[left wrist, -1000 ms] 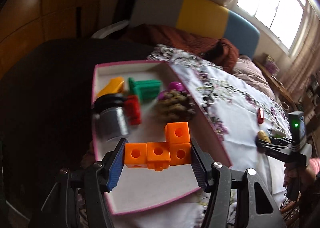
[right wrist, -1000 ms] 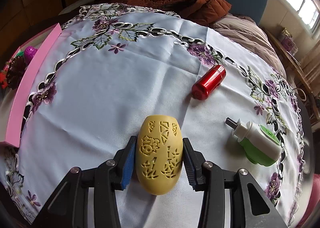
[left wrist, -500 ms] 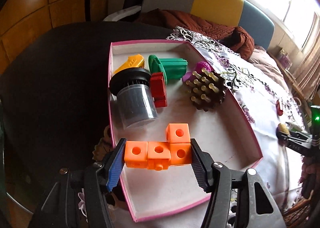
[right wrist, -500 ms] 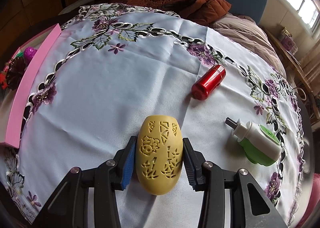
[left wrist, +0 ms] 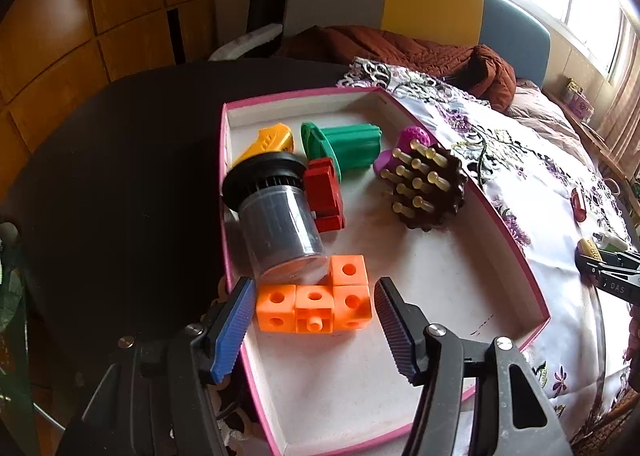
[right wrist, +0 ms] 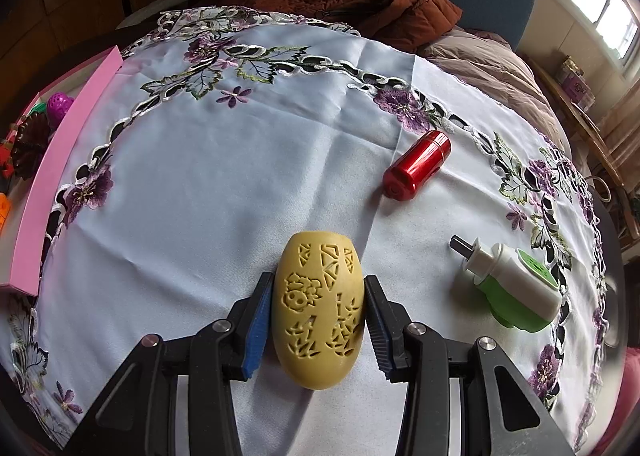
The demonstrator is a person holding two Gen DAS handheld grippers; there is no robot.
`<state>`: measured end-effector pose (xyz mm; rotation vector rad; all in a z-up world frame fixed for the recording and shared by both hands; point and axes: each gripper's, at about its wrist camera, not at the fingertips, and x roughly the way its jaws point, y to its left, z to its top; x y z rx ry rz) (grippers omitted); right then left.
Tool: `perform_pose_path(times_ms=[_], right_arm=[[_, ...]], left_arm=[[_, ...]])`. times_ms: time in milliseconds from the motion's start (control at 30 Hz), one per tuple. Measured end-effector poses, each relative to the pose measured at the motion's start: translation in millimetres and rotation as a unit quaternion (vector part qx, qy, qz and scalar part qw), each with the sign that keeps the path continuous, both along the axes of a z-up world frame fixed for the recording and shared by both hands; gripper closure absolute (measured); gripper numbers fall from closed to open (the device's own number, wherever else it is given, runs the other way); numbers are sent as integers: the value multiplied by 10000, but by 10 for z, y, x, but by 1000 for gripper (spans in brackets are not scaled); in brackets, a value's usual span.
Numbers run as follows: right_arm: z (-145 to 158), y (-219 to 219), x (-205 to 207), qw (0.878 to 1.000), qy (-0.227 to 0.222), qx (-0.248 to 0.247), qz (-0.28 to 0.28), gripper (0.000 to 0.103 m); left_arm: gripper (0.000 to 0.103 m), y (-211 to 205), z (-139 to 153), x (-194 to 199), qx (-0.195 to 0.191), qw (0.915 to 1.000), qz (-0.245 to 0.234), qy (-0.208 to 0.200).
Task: Organize rigid objects
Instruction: 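Carry the orange cubes into the tray and release them with the left gripper, then carry the yellow soap into the tray and open the right gripper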
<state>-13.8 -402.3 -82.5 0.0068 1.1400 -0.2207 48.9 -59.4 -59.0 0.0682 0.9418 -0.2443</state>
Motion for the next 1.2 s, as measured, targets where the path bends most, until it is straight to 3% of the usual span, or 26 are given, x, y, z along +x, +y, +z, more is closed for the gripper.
perform_pose_path(times_ms=[867, 1067, 1200], right_arm=[[36, 44, -14, 9997, -45, -202, 96, 59], [79, 36, -14, 10000, -81, -30, 36, 59], [261, 163, -24, 9992, -375, 156, 58, 59]], left_arm=[[41, 109, 328, -220, -169, 9988, 156, -422], [41, 200, 352, -227, -250, 9985, 207, -440], [41, 272, 348, -232, -284, 9983, 271, -439]])
